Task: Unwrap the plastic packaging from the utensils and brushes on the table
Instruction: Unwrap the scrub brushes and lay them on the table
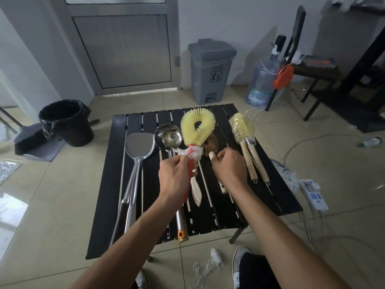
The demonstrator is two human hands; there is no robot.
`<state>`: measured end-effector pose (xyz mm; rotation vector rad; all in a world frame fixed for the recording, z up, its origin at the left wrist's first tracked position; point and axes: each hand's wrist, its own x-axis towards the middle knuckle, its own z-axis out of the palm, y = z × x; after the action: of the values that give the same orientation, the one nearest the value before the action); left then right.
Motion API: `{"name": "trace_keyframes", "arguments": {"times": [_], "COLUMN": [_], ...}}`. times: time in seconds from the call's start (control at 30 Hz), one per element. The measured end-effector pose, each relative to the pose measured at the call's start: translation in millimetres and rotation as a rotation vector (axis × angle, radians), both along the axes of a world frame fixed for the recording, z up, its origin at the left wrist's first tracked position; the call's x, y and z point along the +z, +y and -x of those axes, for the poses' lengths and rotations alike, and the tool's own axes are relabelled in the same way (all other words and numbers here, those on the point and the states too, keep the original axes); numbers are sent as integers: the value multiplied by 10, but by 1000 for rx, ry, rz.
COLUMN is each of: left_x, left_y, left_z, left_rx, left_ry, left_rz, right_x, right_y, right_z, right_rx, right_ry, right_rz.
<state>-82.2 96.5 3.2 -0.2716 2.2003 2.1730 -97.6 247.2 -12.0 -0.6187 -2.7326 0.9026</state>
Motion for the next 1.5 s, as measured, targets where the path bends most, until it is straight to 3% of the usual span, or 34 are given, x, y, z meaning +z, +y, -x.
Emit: {"name": "trace_keyframes", "arguments": {"times": [0.17,0.27,0.53,0.7,0.83,0.93,1.23,1.5], "left_x": [-20,21,62,24,12,-18,-34,-88], "left_y": [0,25,58,107,154,170,82,108], "left_z": [10,-23,-69,-128,-129,-154,-84,-77], "left_rx": [-26,-81,-211,-277,-262,-274,-152,-111], "left_ry": [53,80,68,4,-51,12,164,210], "left_rz": [-77,-92,-220,-124,-88,-87,-225,-56], "right_x": [141,142,196,178,185,201,245,350], "right_y": [-145,-209,-250,-231,-202,-167,-113,-46], "right_z": [-244,-314,-269,-225,-209,-211,-290,-336], "right_rx": [120,175,71,21,23,33,300,468], "right_ry": [15,56,190,234,289,304,202,94], "right_rz": [517,594,802,774,571,490,394,419]}}
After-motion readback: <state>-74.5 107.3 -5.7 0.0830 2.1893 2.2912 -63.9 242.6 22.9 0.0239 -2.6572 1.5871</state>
